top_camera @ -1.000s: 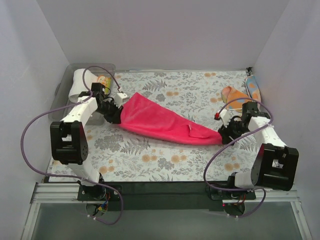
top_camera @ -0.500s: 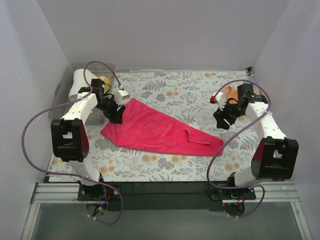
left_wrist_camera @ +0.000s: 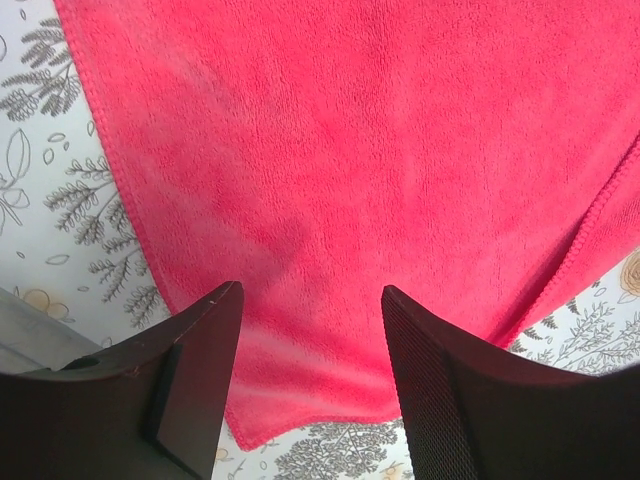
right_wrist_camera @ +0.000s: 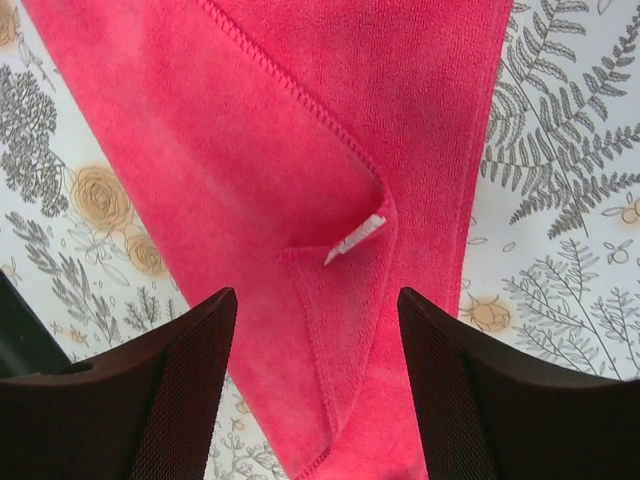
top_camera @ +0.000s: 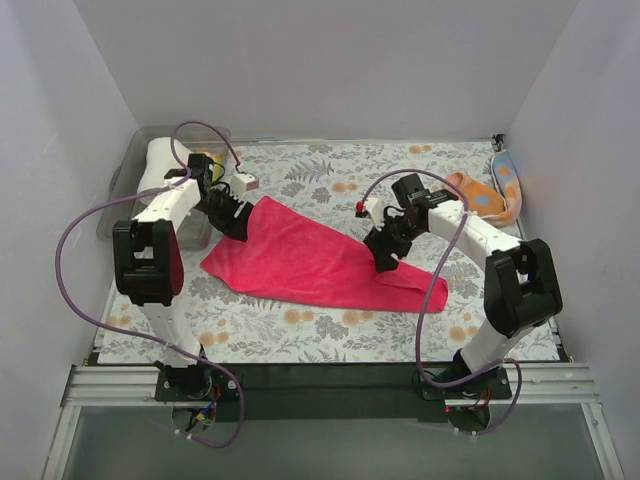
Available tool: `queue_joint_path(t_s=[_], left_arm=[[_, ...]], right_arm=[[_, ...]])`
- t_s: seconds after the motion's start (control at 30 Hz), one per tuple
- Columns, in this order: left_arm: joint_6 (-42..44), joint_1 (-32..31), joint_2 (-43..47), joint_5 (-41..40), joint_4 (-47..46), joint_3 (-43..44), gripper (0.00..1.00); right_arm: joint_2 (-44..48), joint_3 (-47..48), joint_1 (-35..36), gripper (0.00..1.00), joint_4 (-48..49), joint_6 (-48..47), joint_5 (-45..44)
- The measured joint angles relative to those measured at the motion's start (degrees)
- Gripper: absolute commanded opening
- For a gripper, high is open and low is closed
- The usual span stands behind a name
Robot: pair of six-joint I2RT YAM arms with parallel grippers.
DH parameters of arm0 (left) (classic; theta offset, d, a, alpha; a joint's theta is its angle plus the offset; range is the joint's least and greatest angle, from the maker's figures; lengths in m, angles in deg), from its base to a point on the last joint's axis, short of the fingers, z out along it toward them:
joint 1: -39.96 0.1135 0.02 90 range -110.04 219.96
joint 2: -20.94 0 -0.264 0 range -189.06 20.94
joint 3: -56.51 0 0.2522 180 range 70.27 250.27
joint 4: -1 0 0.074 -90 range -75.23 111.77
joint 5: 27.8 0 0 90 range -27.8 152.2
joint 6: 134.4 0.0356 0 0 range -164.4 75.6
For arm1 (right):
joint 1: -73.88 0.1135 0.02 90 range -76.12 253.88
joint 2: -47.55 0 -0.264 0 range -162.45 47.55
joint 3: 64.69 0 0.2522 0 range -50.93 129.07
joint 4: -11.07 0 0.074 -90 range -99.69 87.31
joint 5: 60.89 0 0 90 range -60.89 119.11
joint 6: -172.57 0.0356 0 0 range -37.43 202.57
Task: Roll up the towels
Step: Flatten the towel
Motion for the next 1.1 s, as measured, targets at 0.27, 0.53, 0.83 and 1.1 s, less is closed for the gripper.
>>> queue_joint_path(t_s=[0.27, 0.53, 0.83, 1.1], left_arm=[[-1.14, 0.0, 3.48, -0.98, -0.04, -3.41, 0.55], [-1.64, 0.0, 4.52, -1.81, -0.57, -4.83, 0.55], [-1.86, 0.0, 4.55, -1.97, -1.27, -4.94, 0.56], [-1.86, 0.0, 4.66, -1.99, -1.27, -5.22, 0.56]], right_arm=[[-6.49, -0.17, 3.93, 0.52, 4.07, 9.51, -8.61], [-7.98, -0.63, 5.03, 0.28, 4.15, 13.16, -12.09], [-6.69, -1.18, 5.09, 0.21, 3.69, 13.4, -11.61], [-5.95, -1.18, 5.09, 0.41, 3.69, 14.49, -13.62]])
